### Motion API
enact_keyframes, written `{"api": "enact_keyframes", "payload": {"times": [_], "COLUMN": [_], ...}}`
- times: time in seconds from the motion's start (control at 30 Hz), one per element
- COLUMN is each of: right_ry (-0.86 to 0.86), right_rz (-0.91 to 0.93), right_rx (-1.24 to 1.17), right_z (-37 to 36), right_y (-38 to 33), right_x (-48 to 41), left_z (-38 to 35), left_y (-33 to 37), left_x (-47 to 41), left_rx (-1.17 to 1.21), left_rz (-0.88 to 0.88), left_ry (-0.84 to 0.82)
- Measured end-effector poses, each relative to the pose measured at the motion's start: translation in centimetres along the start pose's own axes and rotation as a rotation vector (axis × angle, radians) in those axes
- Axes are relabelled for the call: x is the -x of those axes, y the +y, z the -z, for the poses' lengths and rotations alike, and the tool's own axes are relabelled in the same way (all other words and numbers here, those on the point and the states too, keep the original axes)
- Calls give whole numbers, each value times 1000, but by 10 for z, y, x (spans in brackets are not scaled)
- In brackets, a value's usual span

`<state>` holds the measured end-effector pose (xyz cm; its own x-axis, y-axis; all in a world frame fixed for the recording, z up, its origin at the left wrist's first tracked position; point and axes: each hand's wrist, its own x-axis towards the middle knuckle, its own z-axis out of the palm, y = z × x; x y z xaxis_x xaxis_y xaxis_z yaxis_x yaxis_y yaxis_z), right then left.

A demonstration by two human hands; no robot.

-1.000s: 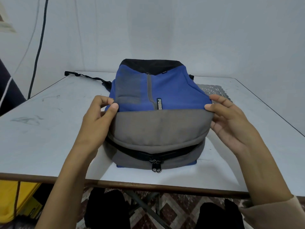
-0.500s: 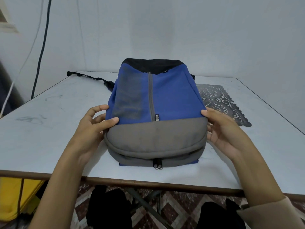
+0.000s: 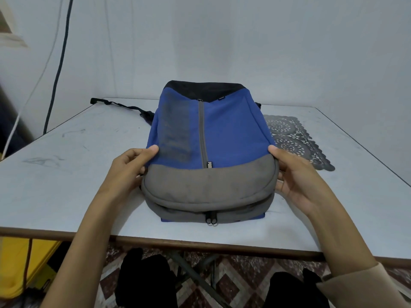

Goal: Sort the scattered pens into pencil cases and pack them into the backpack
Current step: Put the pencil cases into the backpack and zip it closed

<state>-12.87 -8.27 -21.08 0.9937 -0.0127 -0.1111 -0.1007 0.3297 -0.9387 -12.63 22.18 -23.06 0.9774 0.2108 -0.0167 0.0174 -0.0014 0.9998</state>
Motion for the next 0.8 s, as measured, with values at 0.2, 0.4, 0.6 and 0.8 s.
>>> {"api": "enact_keyframes", "payload": {"times": [0.2,0.4,0.6,0.8], "right_ry": [-1,8,14,-38], "right_rz": [9,65,84,60], "right_rx": [-6,8,140,385], "right_z": [4,7,13,20], "right_y": [4,2,0,11], "right_x": [-1,-1,5,4], "left_z": [-6,-10,-6,-8], "left_y": [-4,-4,-11,-17], "left_x": [-1,6,13,15], "left_rx": [-98,31,121,45], "left_rz": [-117,-74,-108,-229], "left_ry": [26,77,72,112]}}
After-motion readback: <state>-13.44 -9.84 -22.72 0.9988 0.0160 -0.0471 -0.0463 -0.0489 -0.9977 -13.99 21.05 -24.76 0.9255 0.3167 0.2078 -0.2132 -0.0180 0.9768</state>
